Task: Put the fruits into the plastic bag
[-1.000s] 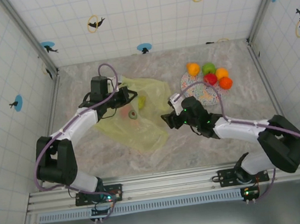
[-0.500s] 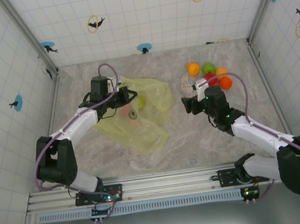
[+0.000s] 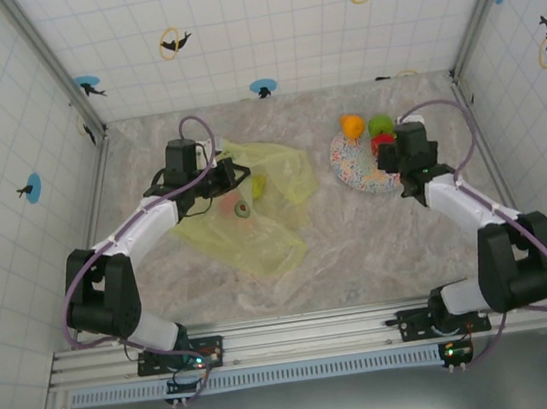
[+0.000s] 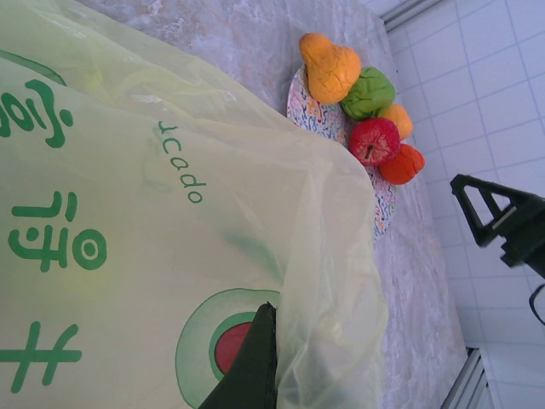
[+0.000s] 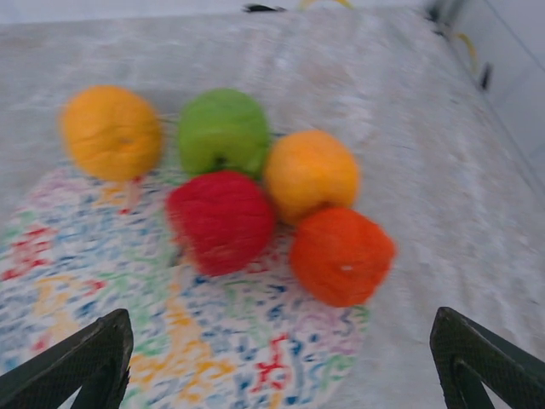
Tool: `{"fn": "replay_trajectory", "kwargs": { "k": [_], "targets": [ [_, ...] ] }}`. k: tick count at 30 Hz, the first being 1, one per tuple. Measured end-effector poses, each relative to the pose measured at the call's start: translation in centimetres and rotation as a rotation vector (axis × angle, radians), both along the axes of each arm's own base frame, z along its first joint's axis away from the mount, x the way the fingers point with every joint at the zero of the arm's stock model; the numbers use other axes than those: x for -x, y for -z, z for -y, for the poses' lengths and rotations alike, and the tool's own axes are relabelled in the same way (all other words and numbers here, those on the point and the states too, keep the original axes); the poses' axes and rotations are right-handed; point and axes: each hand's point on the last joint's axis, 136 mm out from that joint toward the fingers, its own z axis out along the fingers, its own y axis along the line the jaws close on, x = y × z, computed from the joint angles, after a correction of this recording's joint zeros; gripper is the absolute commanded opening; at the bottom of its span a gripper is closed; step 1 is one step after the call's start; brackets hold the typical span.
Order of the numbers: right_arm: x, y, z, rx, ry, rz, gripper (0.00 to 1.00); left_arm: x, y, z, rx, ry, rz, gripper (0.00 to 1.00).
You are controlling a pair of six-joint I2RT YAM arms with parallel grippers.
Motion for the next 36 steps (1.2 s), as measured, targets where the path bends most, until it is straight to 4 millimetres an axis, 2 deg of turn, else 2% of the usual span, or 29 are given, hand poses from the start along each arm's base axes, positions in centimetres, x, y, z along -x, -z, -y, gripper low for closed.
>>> {"fn": "replay_trajectory", "kwargs": {
  "k": [4, 8, 17, 27, 36],
  "targets": [
    [-1.1, 1.4, 3.7, -0.017, 0.100, -0.051, 0.92, 0.0, 0.0, 0.1, 0.006, -0.004, -0.008, 0.00],
    [-2.2, 3.0, 5.3, -0.029, 0.139, -0.109, 0.92, 0.0, 0.0, 0.1, 0.009, -0.007, -0.014, 0.00],
    [-4.3, 6.0, 5.0, -0.026, 0.115, -0.225, 0.88, 0.0, 0.0, 0.1, 0.010, -0.009, -0.016, 0.00],
    [-4.9, 7.9, 4.9, -0.004, 0.092, -0.295, 0.85, 0.0, 0.0, 0.1, 0.010, -0.009, -0.017, 0.00],
    [-6.1, 8.6, 4.7, 0.004, 0.067, -0.315, 0.80, 0.0, 0.0, 0.1, 0.010, -0.008, -0.016, 0.00]
  ]
}}
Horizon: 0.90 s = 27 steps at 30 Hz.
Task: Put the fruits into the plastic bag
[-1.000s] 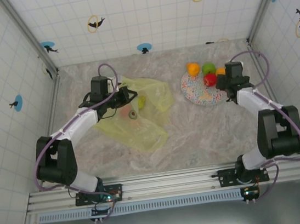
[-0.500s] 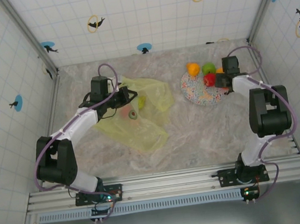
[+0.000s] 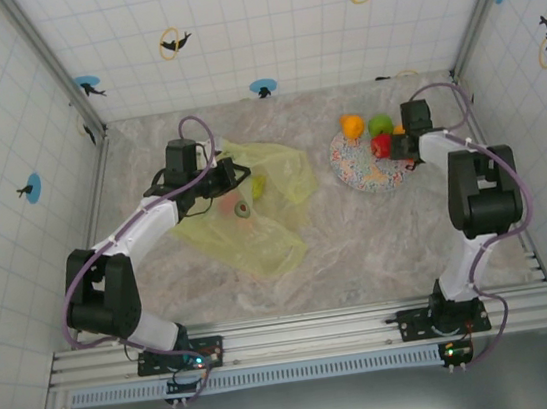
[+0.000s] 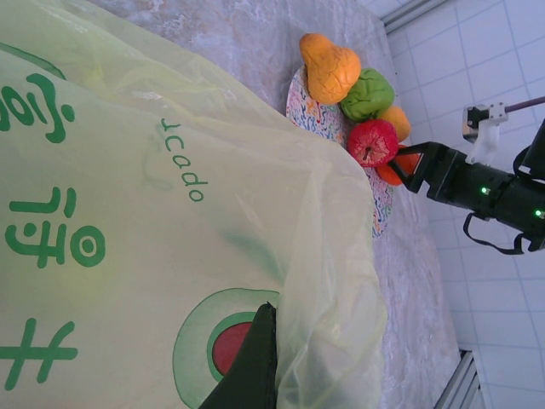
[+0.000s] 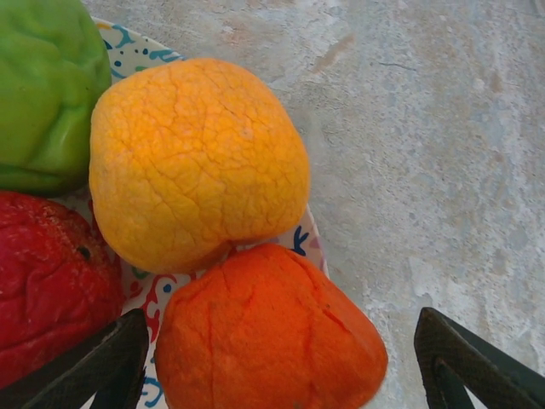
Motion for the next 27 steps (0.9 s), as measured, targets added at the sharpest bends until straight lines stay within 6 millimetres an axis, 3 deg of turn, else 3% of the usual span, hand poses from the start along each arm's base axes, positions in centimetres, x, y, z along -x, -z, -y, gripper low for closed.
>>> {"fn": "replay_trajectory", "kwargs": {
  "k": [17, 20, 27],
  "targets": [
    [0.2, 0.6, -0.2, 0.001, -0.021, -0.033, 0.63, 0.0, 0.0, 0.1, 0.000, 0.002, 0.000, 0.00],
    [0.4, -0.6, -0.2, -0.001, -0.020, -0.009, 0.61, 0.0, 0.0, 0.1, 0.000, 0.002, 0.000, 0.00],
    [2.3, -7.0, -1.7, -0.039, -0.063, 0.149, 0.59, 0.0, 0.0, 0.1, 0.000, 0.002, 0.000, 0.00]
  ]
}}
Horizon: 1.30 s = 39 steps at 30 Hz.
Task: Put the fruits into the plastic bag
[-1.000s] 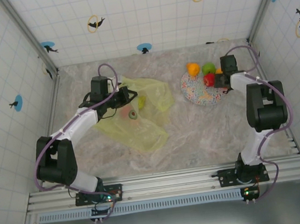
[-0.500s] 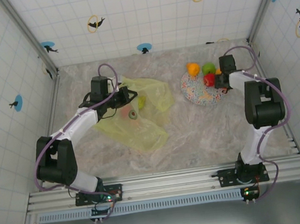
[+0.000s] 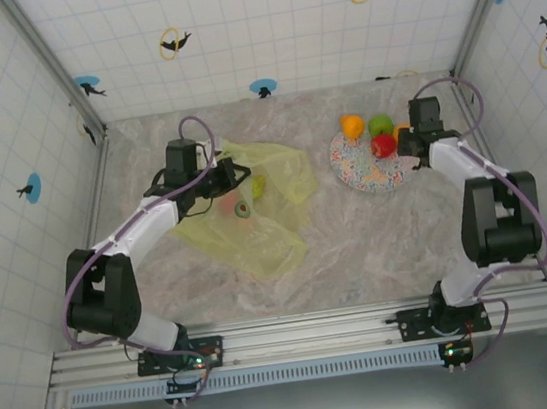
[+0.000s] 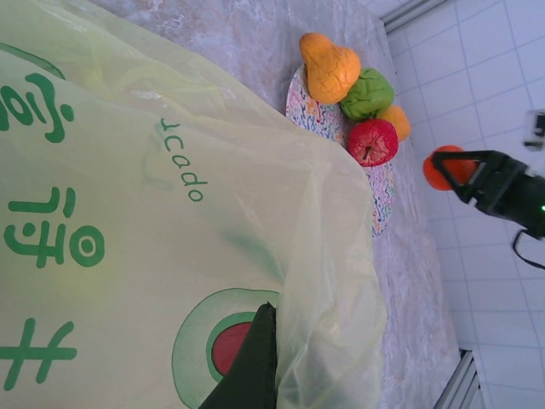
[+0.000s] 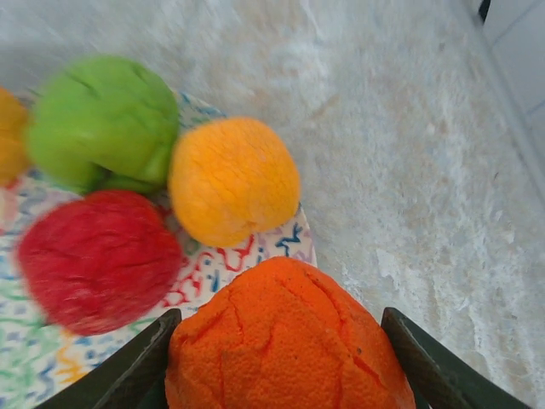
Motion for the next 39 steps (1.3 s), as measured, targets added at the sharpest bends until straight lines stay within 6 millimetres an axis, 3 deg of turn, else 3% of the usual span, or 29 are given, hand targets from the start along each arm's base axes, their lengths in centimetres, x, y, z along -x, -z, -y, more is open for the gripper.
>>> {"fn": "replay_trajectory", "kwargs": {
  "k": [3, 6, 9, 13, 19, 24, 27, 39],
  "targets": [
    [1.2, -2.6, -3.5, -0.040, -0.109, 0.093, 0.58, 0.0, 0.0, 0.0, 0.000, 0.000, 0.000, 0.00],
    [3.5, -4.5, -9.2, -0.091, -0.297, 0.173, 0.59, 0.0, 0.0, 0.0, 0.000, 0.000, 0.000, 0.00],
    [6.4, -5.1, -15.6, -0.155, -0.515, 0.211, 0.59, 0.0, 0.0, 0.0, 0.000, 0.000, 0.000, 0.00],
    [10.5, -4.0, -22.6, -0.240, -0.759, 0.208, 0.59, 0.0, 0.0, 0.0, 0.001, 0.000, -0.001, 0.00],
    [15.1, -0.3, -29.7, -0.303, -1.014, 0.116, 0.58, 0.1, 0.0, 0.1, 0.002, 0.004, -0.001, 0.00],
    [17.5, 3.7, -32.4, -0.317, -1.124, 0.000, 0.57, 0.2, 0.0, 0.2, 0.002, 0.007, -0.001, 0.00],
    [18.0, 4.9, -33.5, -0.332, -1.161, -0.036, 0.57, 0.2, 0.0, 0.3, 0.002, 0.010, -0.001, 0.00],
    [13.5, 4.1, -38.9, -0.423, -1.145, 0.175, 0.57, 0.2, 0.0, 0.3, 0.002, 0.010, -0.001, 0.00]
  ]
}}
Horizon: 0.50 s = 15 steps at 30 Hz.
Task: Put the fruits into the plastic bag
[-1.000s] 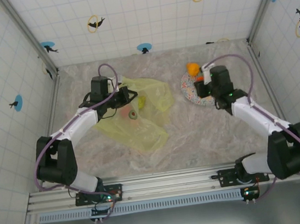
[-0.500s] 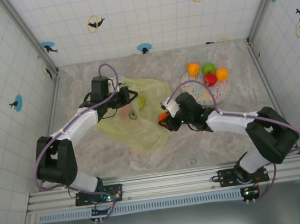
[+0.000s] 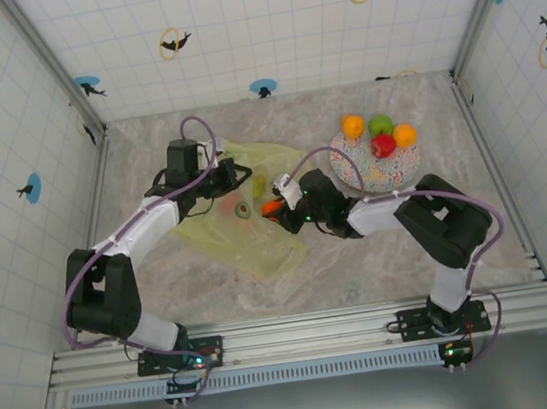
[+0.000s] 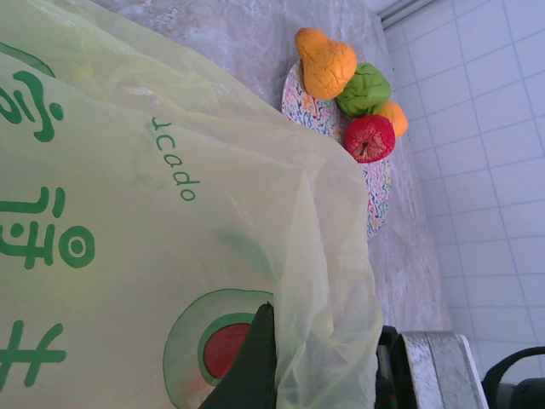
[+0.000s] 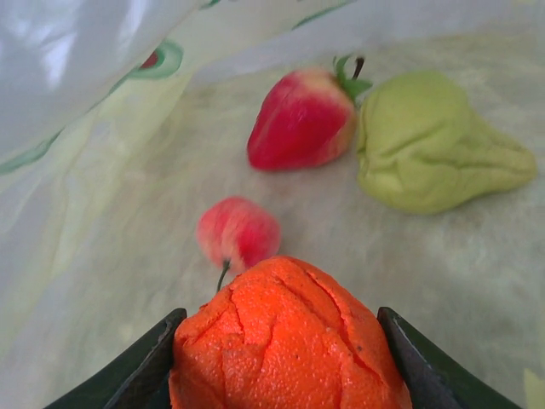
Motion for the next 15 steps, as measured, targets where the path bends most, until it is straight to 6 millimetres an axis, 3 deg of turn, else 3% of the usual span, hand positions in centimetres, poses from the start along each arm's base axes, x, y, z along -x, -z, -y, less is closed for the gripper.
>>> {"fn": "replay_trajectory", "kwargs": {
  "k": [9, 15],
  "targets": [
    [-4.7, -0.1, -2.4, -0.101, 0.194, 0.065, 0.57, 0.0, 0.0, 0.0, 0.000, 0.000, 0.000, 0.00],
    [-4.7, 1.0, -2.9, -0.097, 0.269, 0.073, 0.57, 0.0, 0.0, 0.0, 0.000, 0.000, 0.000, 0.00]
  ]
}}
